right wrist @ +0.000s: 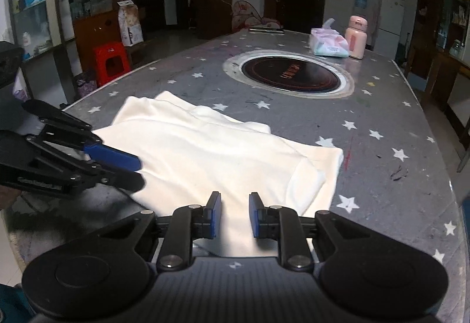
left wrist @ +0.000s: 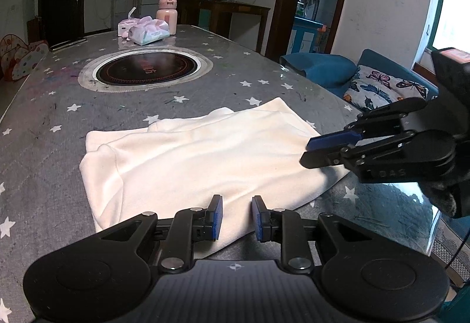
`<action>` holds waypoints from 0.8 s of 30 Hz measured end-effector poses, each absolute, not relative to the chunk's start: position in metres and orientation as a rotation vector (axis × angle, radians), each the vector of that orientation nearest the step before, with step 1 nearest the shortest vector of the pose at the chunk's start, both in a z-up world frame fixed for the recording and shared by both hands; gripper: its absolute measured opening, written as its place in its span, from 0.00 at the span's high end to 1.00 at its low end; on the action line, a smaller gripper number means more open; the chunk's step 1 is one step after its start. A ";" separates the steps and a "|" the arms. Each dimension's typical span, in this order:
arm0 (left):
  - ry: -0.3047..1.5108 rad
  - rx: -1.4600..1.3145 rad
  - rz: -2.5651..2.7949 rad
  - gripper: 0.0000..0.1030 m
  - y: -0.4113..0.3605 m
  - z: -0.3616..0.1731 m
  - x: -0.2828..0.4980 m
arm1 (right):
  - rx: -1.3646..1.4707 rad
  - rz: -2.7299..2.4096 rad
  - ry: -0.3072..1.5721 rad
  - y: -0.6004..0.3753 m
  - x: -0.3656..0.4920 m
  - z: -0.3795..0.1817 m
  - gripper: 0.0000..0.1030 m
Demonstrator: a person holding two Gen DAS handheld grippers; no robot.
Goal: Fold clothes
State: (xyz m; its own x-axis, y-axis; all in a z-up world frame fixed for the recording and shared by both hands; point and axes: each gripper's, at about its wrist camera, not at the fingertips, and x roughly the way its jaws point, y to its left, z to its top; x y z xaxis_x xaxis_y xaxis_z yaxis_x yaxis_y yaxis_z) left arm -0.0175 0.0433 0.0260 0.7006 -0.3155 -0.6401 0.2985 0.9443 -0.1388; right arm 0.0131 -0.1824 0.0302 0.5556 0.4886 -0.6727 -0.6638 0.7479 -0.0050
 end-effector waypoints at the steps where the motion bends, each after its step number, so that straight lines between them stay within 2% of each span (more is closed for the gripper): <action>1: 0.717 -0.028 -0.339 0.75 0.045 0.027 -0.017 | -0.275 0.680 0.715 -0.183 0.016 0.027 0.82; 24: 0.732 -0.195 -0.143 0.76 0.119 0.024 0.040 | -0.279 0.677 0.740 -0.181 0.020 0.023 0.82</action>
State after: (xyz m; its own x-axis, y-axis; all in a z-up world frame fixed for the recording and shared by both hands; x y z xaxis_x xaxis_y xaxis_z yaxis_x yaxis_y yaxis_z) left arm 0.0399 0.1189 0.0240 0.7353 -0.1976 -0.6483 0.0618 0.9721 -0.2261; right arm 0.0202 -0.1811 0.0231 0.5409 0.4667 -0.6998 -0.6553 0.7553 -0.0028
